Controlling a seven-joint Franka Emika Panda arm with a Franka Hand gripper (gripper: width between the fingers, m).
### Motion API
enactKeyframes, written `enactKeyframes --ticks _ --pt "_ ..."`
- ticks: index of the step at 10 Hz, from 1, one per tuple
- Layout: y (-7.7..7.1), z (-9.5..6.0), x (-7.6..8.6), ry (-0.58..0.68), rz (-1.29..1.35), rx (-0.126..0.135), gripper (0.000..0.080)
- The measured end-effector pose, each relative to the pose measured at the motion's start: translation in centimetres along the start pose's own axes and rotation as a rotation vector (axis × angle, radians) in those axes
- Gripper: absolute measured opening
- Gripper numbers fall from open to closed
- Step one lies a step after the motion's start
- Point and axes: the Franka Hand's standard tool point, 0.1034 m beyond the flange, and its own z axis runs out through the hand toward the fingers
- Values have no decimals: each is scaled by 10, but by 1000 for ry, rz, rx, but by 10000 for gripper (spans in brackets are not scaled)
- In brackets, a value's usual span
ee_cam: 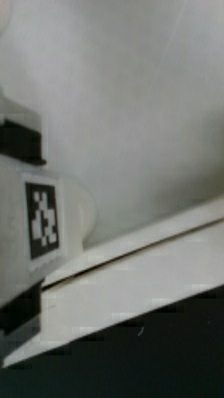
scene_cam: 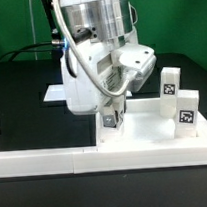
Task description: Assemble square table
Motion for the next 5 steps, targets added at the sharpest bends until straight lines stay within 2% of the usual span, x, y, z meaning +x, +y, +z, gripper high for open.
enactKeyframes --ticks 1,2,5 --pt "0 0 1 9 47 1 299" --pt "1 -1 5 16 90 -18 303" --pt "2 -1 7 23 137 -17 314"
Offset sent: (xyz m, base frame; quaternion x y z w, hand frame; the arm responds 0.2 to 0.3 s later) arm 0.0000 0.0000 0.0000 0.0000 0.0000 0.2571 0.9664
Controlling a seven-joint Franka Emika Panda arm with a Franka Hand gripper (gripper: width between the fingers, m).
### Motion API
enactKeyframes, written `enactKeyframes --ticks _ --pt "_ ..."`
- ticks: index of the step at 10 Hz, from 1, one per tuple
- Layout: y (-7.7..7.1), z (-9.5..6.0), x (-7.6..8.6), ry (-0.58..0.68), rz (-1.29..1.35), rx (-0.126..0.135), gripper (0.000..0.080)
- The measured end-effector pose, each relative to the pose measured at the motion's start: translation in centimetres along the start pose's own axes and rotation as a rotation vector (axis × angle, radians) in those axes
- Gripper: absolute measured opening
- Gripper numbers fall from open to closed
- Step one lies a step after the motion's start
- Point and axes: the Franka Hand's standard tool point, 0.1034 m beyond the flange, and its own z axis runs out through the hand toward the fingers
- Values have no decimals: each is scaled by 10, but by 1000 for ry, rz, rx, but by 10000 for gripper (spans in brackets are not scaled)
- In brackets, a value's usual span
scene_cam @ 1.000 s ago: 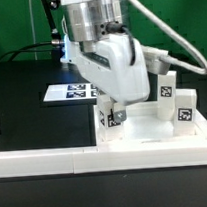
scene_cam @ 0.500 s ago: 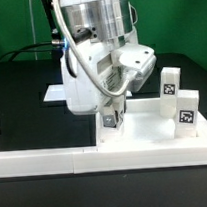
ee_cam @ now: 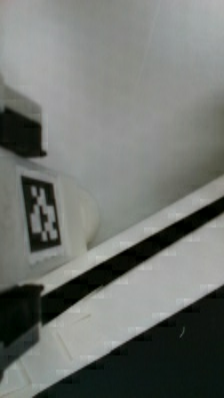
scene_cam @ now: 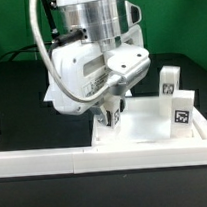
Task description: Assemble square table
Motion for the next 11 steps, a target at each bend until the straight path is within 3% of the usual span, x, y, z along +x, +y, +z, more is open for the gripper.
enactKeyframes --ticks 1,2,3,7,11 --pt "0 0 0 0 0 0 505" --pt "0 0 0 0 0 0 505" --pt "1 -2 -2 -2 -10 1 618" --pt "24 -51 -20 -67 -68 16 648" --pt "25 -43 -17 -57 -67 10 648"
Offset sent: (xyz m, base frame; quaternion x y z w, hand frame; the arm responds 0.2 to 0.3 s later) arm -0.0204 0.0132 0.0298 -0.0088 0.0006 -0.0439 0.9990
